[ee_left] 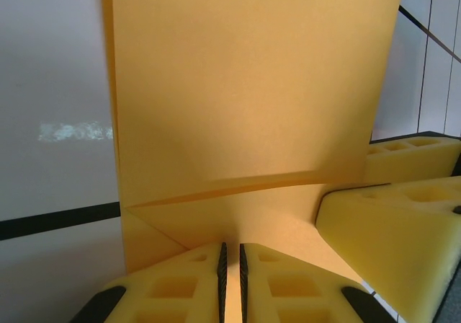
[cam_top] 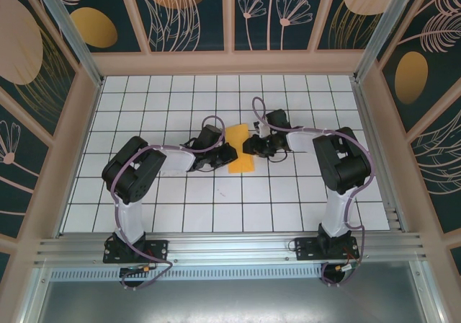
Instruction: Fold a paper plane with a square sheet of paper (pick it up from the middle)
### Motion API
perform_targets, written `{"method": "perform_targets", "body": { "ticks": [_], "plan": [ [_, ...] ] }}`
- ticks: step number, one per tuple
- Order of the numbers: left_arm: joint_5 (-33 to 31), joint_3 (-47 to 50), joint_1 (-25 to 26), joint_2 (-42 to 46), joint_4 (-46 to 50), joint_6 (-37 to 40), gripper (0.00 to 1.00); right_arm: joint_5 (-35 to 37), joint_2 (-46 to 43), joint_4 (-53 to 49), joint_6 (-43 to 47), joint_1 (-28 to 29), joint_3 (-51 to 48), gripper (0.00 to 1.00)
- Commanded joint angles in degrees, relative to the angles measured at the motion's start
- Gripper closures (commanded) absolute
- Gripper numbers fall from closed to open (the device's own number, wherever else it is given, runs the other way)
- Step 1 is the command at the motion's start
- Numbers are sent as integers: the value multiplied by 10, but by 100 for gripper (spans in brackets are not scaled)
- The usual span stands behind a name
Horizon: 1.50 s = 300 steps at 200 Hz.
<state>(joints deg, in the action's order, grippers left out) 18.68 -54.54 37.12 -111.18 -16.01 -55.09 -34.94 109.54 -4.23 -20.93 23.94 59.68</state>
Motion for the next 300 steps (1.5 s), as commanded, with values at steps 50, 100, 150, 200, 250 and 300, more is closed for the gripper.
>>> {"method": "perform_targets", "body": {
  "ticks": [50,100,150,200,250,300],
  "plan": [
    [7,-9,0,14,3,0,83,-52,-42,35,2,-10,-42,88],
    [-70,48,0,126,-15,-18,79,30,-132,-47,37,-9,-39,94],
    [-214,124,-6,306,29,-24,72,366,-246,-248,88,40,4,97],
    [-317,201,-17,448,58,-44,70,619,-244,-383,66,155,38,97],
    [-380,234,-23,548,102,-51,71,612,-134,-401,-8,266,68,89],
    [-387,236,-23,574,127,-50,70,515,-37,-358,-54,338,105,73]
  ]
}}
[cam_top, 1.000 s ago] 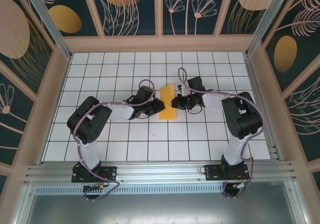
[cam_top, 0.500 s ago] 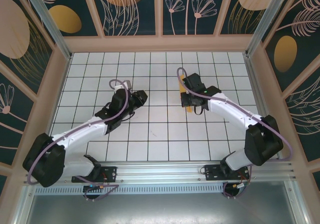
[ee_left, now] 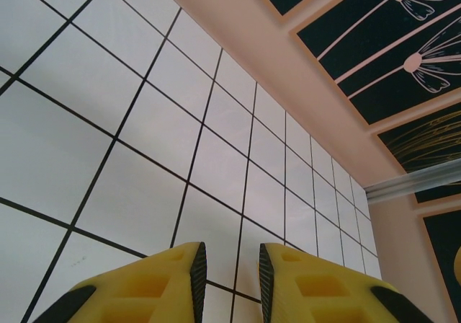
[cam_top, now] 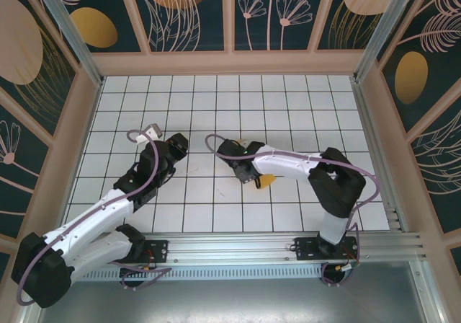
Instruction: Fold a paper plane with a square sheet of paper (pick it up from the middle)
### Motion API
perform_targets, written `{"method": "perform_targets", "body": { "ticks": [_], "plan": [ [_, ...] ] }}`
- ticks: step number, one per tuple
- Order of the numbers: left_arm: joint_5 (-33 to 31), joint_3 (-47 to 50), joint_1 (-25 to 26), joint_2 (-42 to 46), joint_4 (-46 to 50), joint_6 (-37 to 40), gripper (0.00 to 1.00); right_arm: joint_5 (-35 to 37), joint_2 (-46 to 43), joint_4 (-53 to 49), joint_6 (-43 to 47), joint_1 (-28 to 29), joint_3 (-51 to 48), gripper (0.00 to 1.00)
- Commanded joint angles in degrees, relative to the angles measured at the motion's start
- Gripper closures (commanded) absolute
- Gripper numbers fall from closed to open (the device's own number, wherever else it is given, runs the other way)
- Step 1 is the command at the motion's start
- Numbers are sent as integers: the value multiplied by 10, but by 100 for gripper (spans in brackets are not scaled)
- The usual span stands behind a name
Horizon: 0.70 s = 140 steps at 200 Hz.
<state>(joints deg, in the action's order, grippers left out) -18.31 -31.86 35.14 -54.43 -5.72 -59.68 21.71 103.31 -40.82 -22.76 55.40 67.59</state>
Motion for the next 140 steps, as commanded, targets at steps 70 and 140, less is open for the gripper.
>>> {"method": "perform_targets", "body": {
  "ticks": [70,140],
  "plan": [
    [39,-2,-4,-38,0,20,68,-206,-44,124,-24,14,-16,46],
    [272,-54,17,-230,-116,33,80,-366,-286,282,-51,-187,-237,41]
  ]
}}
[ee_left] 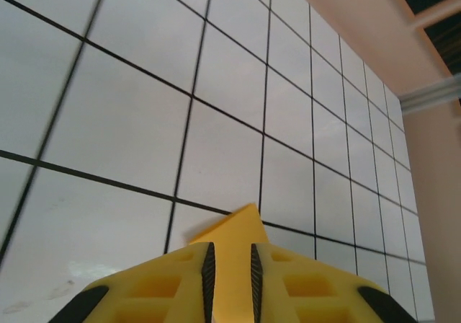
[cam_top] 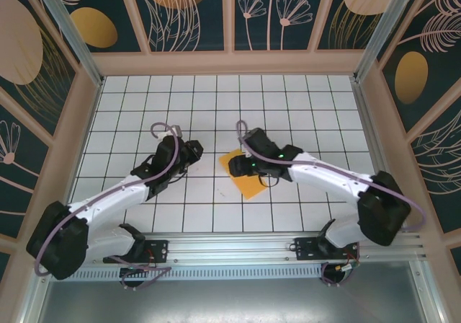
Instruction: Fold a paper plane with a square sheet of paper (pick it up from the middle)
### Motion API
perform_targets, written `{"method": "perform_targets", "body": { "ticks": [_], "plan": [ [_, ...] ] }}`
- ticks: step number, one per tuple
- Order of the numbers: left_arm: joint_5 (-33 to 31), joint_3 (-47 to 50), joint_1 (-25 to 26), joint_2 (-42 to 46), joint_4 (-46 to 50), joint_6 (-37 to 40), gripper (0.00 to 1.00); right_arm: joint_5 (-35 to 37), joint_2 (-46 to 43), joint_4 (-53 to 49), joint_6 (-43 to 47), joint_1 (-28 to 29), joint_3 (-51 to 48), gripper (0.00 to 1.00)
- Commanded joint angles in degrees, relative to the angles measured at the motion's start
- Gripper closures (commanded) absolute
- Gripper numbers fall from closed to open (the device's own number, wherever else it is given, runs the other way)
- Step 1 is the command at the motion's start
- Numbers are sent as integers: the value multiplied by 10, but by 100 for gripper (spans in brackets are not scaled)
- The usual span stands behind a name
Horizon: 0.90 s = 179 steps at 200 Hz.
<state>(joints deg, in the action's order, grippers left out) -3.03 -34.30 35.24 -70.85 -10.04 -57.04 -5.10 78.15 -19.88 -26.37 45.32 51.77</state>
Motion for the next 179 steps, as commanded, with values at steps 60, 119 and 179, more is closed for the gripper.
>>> {"method": "perform_targets", "body": {
  "ticks": [60,119,179],
  "plan": [
    [190,-103,72,-235,-90,-6,85,-221,-6,106,5,-182,-143,46],
    [206,-110,79,-307,-98,-10,89,-216,20,96,14,-182,-174,47],
    [200,-82,80,-318,-103,-8,89,-210,39,101,26,-182,-177,45]
  ]
}}
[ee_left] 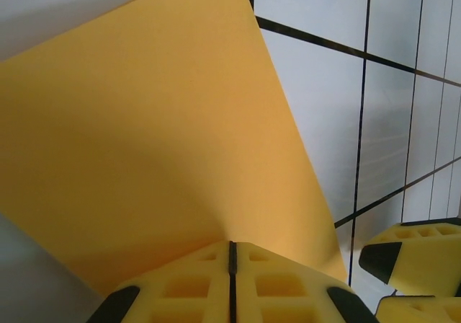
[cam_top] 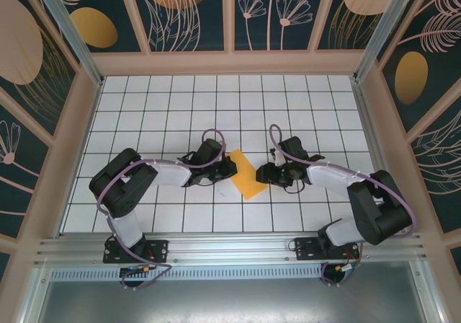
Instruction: Fold a paper plane with a square sheet of paper (pick it up from the middle)
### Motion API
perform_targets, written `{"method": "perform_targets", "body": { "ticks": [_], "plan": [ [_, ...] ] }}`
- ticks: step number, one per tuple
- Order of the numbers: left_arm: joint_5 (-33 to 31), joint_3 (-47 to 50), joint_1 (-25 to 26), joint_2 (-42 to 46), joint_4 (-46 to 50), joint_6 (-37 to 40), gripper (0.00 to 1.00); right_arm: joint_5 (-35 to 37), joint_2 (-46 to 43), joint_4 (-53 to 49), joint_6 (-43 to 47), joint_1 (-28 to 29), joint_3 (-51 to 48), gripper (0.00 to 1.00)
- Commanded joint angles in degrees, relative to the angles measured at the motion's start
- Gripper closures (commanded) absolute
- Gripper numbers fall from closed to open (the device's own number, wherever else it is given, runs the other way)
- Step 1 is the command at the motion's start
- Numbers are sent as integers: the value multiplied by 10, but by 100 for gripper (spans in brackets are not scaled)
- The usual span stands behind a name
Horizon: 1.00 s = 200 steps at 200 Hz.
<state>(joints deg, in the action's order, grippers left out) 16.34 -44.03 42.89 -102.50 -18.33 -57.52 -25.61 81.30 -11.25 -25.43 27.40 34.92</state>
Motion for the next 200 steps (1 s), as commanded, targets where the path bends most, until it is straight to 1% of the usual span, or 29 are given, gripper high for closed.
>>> {"method": "perform_targets", "body": {
  "ticks": [1,67,88,115,135,183,200],
  "plan": [
    [6,16,3,-1,-20,-3,89,-6,9,15,17,-3,-9,45],
    [15,21,3,-6,-21,5,89,-48,20,28,27,-2,-16,45],
    [18,20,3,0,-27,6,85,-37,21,26,30,-3,-18,45],
    [21,20,3,18,-34,9,83,-67,23,37,32,-3,-20,45],
    [14,17,3,25,-17,13,83,-75,31,38,35,-2,-19,47],
    [5,22,3,23,-7,13,83,-99,27,48,38,-2,-23,47],
    [0,23,3,20,2,15,83,-86,22,43,39,-2,-18,47]
  ]
}}
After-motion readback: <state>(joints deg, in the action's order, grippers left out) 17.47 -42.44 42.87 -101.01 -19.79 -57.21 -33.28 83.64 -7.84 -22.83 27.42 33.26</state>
